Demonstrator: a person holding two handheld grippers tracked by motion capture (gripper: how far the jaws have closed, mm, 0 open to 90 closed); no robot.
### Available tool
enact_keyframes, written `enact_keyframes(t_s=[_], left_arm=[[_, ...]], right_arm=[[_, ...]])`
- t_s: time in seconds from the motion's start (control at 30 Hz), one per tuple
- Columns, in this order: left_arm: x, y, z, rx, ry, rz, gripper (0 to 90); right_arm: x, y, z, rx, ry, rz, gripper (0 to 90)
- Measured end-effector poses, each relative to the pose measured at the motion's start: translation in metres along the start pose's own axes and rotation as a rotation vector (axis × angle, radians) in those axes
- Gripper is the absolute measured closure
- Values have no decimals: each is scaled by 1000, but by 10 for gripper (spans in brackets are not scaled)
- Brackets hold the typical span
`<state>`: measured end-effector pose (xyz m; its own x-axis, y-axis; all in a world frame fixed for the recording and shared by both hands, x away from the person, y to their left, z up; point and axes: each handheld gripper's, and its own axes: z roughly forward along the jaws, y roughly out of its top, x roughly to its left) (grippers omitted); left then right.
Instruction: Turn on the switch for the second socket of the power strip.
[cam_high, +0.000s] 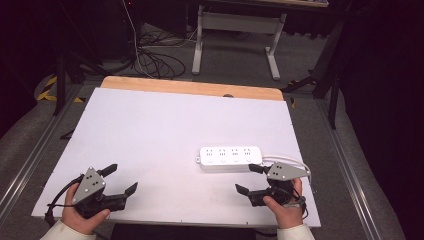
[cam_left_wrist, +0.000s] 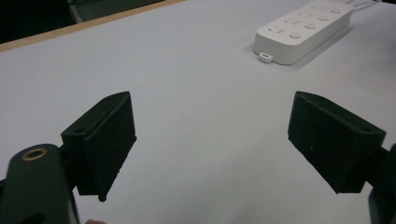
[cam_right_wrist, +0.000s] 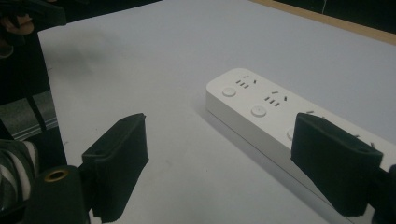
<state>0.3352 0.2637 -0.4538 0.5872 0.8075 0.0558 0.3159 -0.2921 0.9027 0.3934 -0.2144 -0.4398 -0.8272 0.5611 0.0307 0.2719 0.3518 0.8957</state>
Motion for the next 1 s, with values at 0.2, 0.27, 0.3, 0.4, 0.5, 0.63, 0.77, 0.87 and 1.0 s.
enact_keyframes(t_s=[0.2, 0.27, 0.3, 0.4, 0.5, 0.63, 0.77, 0.87, 1.0], left_arm=[[0, -1, 0, 5, 0, -3, 150], [0, -1, 0, 12, 1, -1, 150], [0, -2, 0, 13, 0, -1, 150], [1, -2, 0, 18, -1, 14, 150], [1, -3, 0, 26, -6, 27, 149], [1, -6, 0, 39, -1, 40, 143], [1, -7, 1, 49, -9, 29, 140], [3, -7, 2, 51, -10, 7, 139], [6, -7, 3, 50, -6, -15, 139]], right_arm=[[0, -16, 5, 15, -24, 1, 182], [0, -24, 7, 24, -29, 18, 182], [0, -24, 7, 24, -29, 18, 182], [0, -31, 8, 36, -30, 35, 182], [-2, -37, 8, 62, -41, 40, 169], [-3, -43, 10, 89, -38, 61, 158], [-2, -43, 12, 94, -40, 59, 150], [-2, -41, 12, 89, -50, 54, 150], [-3, -40, 9, 87, -97, 30, 156]])
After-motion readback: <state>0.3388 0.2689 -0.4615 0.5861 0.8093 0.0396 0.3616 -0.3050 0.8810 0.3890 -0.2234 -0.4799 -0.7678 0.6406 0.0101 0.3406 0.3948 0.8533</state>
